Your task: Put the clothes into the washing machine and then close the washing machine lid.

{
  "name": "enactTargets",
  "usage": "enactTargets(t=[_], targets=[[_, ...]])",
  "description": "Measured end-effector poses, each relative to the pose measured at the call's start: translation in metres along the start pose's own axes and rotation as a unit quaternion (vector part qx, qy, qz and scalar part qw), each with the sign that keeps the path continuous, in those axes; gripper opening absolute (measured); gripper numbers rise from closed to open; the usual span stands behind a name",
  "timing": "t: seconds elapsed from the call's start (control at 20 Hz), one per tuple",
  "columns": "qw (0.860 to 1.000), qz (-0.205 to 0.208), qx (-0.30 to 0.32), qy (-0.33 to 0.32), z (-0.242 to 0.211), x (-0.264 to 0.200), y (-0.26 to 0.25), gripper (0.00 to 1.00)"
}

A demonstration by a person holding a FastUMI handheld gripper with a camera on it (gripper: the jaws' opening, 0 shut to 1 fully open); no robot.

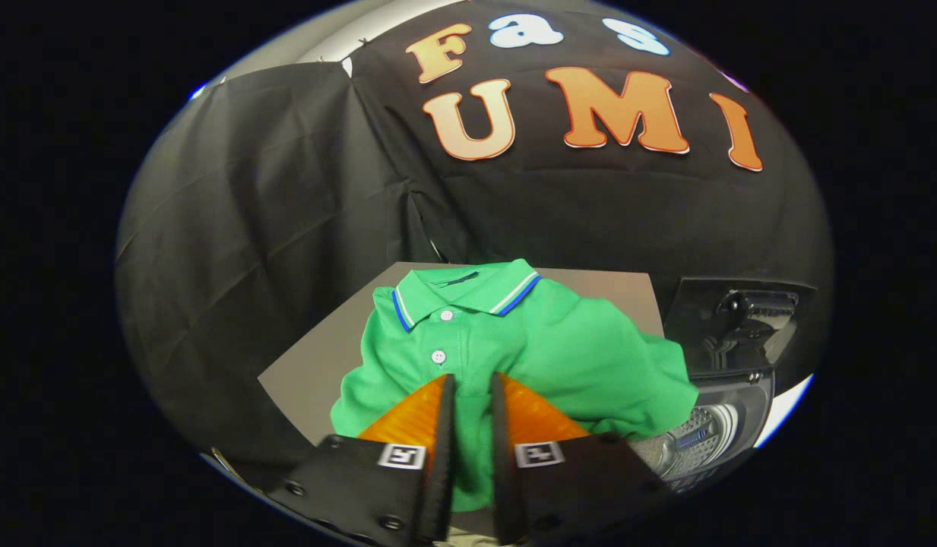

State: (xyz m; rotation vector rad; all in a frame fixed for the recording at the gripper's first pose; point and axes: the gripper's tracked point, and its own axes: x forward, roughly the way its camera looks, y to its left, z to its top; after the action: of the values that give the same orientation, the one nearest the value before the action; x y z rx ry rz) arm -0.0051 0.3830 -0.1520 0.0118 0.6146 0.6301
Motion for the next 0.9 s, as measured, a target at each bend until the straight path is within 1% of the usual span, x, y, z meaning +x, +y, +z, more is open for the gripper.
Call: enactTargets(t=[0.05,0.1,0.15,0.2,0.45,0.6,0.9], targets=[[1.0,0.0,-0.006,-0.001,-0.001,0.002,0.001,0.27],[1.0,0.004,-0.011,-0.005,0.0,0.001,0.002,0.27],[1.0,0.006,-0.003,-0.01,0.002,0.002,0.002,0.27],[1.0,0.007,0.003,-0.008,0.001,0.0,0.003,0.11],[1.0,0.009,-0.003,-0.008,0.009,-0.005,0.008,0.11],[1.0,0.013,-0.007,-0.021,0.024,-0.016,0.01,0.11],[0.999,-0.005,0.006,-0.038,0.048,-0.041,-0.01,0.11]])
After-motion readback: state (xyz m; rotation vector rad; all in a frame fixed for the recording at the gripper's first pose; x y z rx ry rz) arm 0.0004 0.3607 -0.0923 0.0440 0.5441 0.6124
